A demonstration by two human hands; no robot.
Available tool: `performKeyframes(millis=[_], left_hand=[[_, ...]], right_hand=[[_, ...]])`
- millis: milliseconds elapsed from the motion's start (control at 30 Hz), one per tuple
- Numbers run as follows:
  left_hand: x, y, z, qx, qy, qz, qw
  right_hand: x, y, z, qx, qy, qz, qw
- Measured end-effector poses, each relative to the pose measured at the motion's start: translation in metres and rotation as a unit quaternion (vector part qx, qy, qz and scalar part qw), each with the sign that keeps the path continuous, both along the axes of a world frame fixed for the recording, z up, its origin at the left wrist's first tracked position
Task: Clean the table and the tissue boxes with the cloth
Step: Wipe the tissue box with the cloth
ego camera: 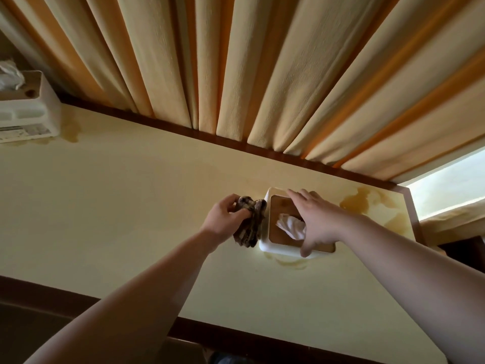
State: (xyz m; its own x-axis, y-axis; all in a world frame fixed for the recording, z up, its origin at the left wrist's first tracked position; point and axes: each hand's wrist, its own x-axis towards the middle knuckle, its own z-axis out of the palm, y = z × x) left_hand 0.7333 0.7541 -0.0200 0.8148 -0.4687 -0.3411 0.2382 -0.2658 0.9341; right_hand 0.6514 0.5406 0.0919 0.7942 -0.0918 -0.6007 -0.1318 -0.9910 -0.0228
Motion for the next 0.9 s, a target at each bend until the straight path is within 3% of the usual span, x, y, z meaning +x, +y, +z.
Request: performKeyframes(millis=[133,267,500,900], left_hand=[[-0.007,-0.004,-0.003,-0.054,0.018,-0.059,0.997],[0.007,-0.02,-0.004,-0.007,-0.035,-0.018,0.999],[0.042,-0.06,-0.002,0.066,-0.057,-0.008,0.996],[-0.018,-0.004,-0.017,0.023,-0.002,-0.08,0.997]], right_hand=[[0.001,0.0,0.002,-0.005,-0.008,0.006,1.0],[0.001,0.002,0.003,-0.005,-0.006,-0.002,1.0],[0.001,0.002,0.003,0.019,-0.002,-0.033,0.999],[-0.001,-0.004,-0.002,0.022,-0.011,0.006,1.0]])
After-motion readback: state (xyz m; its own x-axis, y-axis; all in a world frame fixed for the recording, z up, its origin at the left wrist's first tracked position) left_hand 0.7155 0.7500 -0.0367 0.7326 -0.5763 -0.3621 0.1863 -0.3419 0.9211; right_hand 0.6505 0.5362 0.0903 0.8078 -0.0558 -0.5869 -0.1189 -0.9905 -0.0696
